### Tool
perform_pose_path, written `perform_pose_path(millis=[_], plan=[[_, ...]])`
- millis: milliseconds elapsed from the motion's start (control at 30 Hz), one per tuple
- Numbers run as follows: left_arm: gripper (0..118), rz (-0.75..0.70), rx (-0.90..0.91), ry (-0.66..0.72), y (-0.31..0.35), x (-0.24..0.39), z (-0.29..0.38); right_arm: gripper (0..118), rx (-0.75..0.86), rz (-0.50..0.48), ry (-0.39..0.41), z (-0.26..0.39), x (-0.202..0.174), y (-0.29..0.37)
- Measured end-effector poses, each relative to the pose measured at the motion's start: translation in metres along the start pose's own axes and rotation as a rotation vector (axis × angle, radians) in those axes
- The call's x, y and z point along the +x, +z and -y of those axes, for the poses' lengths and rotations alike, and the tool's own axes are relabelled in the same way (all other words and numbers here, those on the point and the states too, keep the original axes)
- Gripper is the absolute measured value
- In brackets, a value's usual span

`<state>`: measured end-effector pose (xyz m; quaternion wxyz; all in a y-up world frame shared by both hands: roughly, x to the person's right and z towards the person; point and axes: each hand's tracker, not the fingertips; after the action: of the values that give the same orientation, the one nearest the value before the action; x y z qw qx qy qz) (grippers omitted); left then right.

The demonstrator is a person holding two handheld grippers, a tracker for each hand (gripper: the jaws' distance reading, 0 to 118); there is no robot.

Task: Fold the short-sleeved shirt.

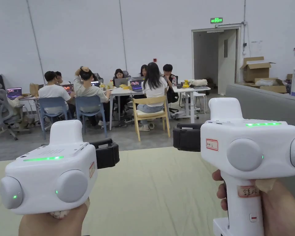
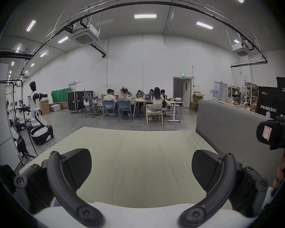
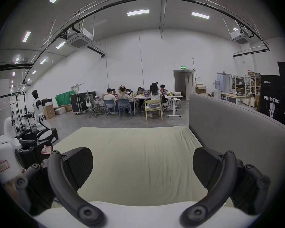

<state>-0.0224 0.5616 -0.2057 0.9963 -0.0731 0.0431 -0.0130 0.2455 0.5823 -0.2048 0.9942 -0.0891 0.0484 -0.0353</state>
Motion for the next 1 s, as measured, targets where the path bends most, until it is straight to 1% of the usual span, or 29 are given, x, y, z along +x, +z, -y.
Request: perform_pose_path(millis=[367, 1000], plan=[[118, 0.002, -0.021, 0.008, -0.0009, -0.0055, 0.0032, 118, -0.010, 0.002, -0.021, -0.0021, -0.0036, 0.0024], [118, 0.006, -0.019, 0.005, 0.0072, -0.0072, -0.0009, 118, -0.012, 0.005, -0.006, -0.0009, -0.0073, 0.0045]])
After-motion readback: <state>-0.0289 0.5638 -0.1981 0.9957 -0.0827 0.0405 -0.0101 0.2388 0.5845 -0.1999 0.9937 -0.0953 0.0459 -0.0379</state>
